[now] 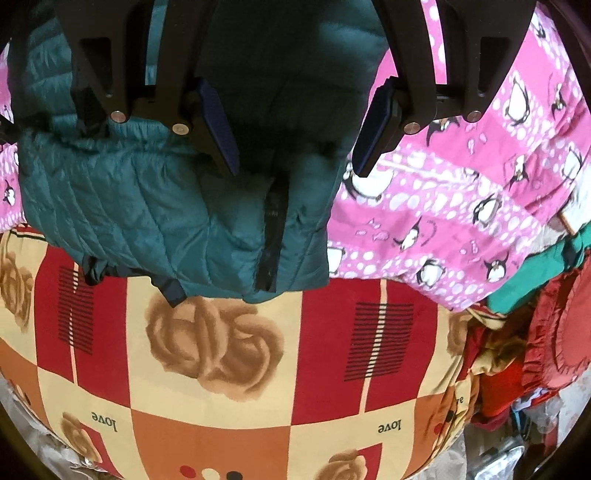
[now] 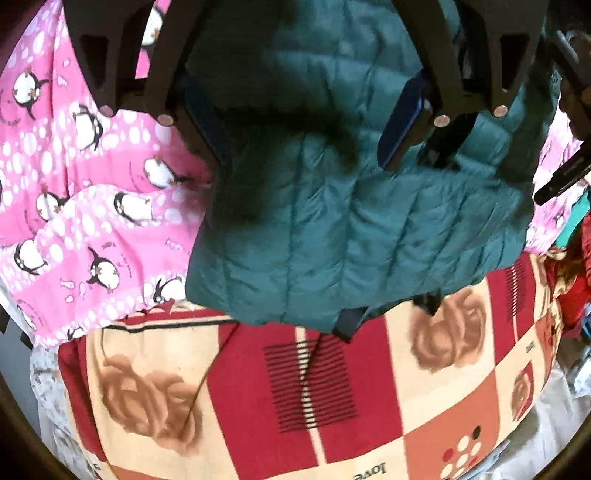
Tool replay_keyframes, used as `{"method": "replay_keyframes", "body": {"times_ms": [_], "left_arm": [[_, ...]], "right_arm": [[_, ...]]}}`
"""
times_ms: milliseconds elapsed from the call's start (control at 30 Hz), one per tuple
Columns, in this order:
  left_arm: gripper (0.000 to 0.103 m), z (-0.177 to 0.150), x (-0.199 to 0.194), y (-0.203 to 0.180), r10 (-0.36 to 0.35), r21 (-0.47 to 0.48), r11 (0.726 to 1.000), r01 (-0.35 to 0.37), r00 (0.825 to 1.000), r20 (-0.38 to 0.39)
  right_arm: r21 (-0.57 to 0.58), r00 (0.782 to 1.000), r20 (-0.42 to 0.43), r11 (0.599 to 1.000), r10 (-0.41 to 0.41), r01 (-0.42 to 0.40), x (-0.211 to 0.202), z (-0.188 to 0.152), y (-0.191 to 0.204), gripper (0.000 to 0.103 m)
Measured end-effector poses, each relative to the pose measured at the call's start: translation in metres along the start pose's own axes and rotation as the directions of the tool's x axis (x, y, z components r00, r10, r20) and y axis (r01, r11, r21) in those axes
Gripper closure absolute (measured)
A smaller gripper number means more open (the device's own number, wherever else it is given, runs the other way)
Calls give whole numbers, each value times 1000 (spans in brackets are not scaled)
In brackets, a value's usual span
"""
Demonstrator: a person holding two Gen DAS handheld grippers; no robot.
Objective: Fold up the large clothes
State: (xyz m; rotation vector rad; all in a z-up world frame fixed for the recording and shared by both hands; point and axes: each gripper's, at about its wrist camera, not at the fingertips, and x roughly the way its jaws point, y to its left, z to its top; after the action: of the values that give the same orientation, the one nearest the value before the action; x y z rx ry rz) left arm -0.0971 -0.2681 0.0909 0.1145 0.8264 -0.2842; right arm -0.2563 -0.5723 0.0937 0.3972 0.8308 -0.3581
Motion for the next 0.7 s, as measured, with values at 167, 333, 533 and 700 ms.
{"method": "replay_keyframes", "body": {"times_ms": [167,333,533,700], "left_arm": [[64,-10,-9,3,5,5,1000,-5,1000,-5],[64,-19,-16,7,5,8,1000,-5,1000,-16],[64,-33,-27,12,6,31,1000,-5,1000,-27],[64,-46,-36,22,6,37,999,-5,999,-36]], "right_arm": [[19,1000,-11,1000,-8,8,-5,-11,-3,18],[22,999,-37,1000,-13,13,-3,-23,-3,18],[16,999,-45,1000,-11,11,-14,-35,-1,18],[15,998,-55,1000,-10,11,-26,-47,-4,18]]}}
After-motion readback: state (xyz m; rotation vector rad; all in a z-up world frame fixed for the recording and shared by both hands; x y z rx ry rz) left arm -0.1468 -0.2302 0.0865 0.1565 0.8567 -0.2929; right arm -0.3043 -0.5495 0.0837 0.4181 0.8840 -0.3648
